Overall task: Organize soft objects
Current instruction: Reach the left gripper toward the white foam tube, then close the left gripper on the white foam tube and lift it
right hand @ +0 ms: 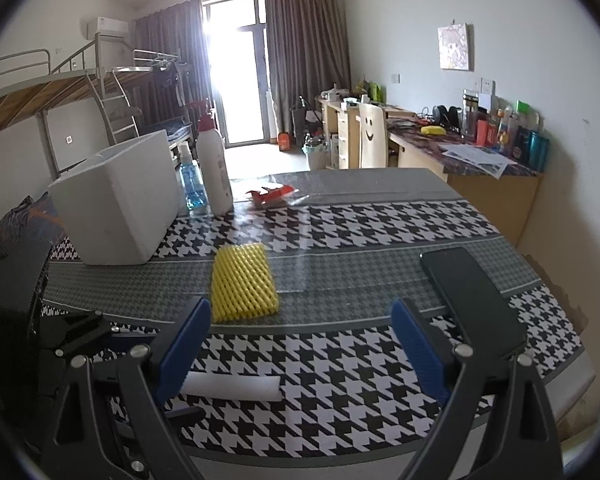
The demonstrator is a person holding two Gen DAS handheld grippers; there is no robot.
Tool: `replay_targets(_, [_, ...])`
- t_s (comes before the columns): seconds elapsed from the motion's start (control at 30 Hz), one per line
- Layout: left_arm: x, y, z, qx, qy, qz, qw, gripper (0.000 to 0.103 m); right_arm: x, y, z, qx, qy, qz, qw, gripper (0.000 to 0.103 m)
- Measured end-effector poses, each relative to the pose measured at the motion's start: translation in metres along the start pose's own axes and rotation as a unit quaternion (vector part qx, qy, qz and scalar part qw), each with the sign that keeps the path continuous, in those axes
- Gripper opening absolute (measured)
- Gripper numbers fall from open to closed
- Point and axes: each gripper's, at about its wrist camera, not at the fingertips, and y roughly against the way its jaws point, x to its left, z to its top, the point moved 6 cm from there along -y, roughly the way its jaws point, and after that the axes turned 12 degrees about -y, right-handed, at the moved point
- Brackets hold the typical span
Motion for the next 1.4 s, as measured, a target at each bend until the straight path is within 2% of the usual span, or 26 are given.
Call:
replay_targets(0.1, [0.000, -0.006, -0.002, 0.009, 0.000, 0.000, 1.0000, 0.056, -0.003, -0.003, -0.003, 0.006, -0.003, -0.001, 1.000, 0.094])
replay_targets(0.27, [0.001, -0.011, -0.004, 0.015, -0.009, 0.007, 0.9998, 0.053, -0.005, -0.008, -0.006, 0.015, -0.007, 0.001, 1.000, 0.094])
replay_targets(0.33, [0.002, -0.012, -0.004, 0.016, -0.013, 0.014, 0.9997, 0.048, -0.006, -0.011, -0.008, 0.019, -0.009, 0.001, 1.000, 0.094])
replay_targets(0.4, [0.001, -0.012, -0.003, 0.016, -0.016, 0.010, 0.9997, 0.037, -0.008, -0.015, -0.010, 0.025, -0.011, 0.003, 1.000, 0.094])
replay_targets(0.53, [-0.005, -0.010, -0.003, 0.018, -0.032, 0.013, 0.9992, 0.028, -0.008, -0.023, -0.014, 0.037, -0.015, 0.005, 0.999, 0.094])
replay_targets(0.7, [0.004, -0.003, -0.005, 0.012, -0.011, 0.012, 0.9998, 0.014, -0.005, -0.029, -0.017, 0.047, -0.016, 0.012, 0.999, 0.094])
replay_targets(1.03, [0.024, 0.023, -0.012, -0.014, 0.038, 0.030, 0.9987, 0.014, 0.010, -0.041, -0.017, 0.059, -0.004, 0.023, 0.998, 0.094])
replay_targets(1.4, [0.054, 0.035, -0.025, -0.014, 0.088, 0.074, 0.9933, 0.014, 0.031, -0.057, -0.017, 0.074, 0.016, 0.034, 0.997, 0.094])
